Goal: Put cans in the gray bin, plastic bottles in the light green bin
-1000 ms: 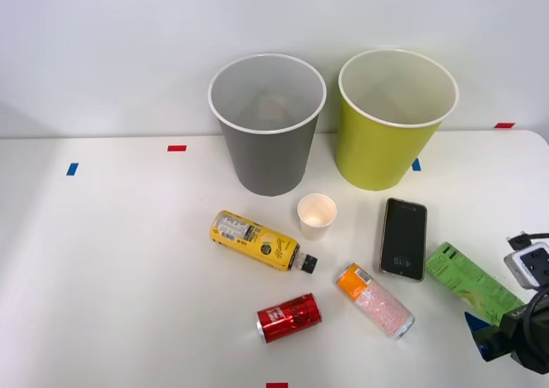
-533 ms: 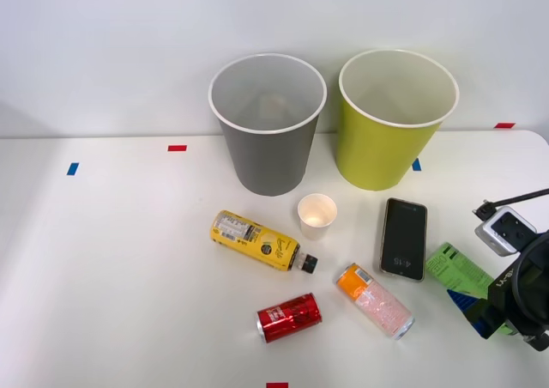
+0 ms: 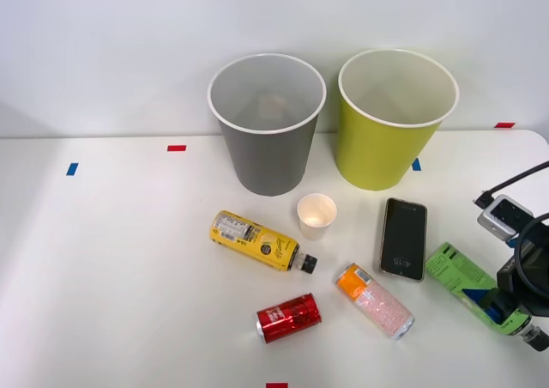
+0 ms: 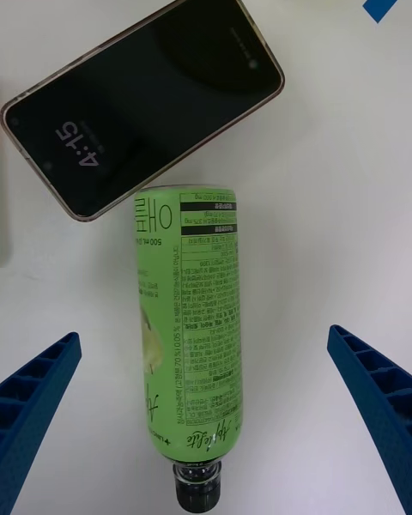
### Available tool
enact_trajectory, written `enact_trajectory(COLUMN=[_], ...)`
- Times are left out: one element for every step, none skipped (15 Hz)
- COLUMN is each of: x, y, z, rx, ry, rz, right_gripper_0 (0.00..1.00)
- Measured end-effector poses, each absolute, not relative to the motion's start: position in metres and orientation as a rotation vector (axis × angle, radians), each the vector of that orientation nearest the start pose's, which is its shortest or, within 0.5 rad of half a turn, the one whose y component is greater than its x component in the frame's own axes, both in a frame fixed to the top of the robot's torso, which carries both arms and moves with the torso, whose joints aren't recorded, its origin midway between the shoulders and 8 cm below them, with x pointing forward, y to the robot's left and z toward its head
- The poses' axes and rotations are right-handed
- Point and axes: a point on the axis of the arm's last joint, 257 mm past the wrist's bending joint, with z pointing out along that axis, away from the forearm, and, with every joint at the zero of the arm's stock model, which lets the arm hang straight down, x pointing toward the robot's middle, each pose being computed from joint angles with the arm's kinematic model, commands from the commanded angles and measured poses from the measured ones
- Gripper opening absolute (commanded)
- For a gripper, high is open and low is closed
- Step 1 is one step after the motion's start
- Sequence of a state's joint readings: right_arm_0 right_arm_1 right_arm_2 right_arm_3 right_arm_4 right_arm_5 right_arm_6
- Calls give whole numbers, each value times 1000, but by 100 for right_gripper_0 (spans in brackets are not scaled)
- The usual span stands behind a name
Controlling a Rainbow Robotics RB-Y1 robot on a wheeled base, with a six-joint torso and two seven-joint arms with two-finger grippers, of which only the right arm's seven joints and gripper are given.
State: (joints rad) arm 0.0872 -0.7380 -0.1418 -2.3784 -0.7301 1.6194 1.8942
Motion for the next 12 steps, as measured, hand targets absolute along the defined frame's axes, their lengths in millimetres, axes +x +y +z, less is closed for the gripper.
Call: enact_trajectory(x=[359, 362, 365, 368, 371, 373, 374, 375, 375, 375, 377, 378], y=[-319, -322, -324, -325, -326, -325, -324, -322, -320, -318, -317, -316], z=[-221, -226, -231, -236, -240, -243, -245, -246, -248, -250, -253, -255], rx=[-942, -940, -941, -950, -959, -962, -964, -969, -976, -982, -985, -987], ry=[2435, 2452, 2465, 2475, 2484, 2490, 2495, 2497, 2500, 2504, 2510, 2517], rz=[-206, -204, -208, -224, -239, -241, -237, -232, -226, -220, -213, -208], right_gripper_0=[100, 100, 100, 100, 100, 100, 100, 100, 100, 100, 100, 100])
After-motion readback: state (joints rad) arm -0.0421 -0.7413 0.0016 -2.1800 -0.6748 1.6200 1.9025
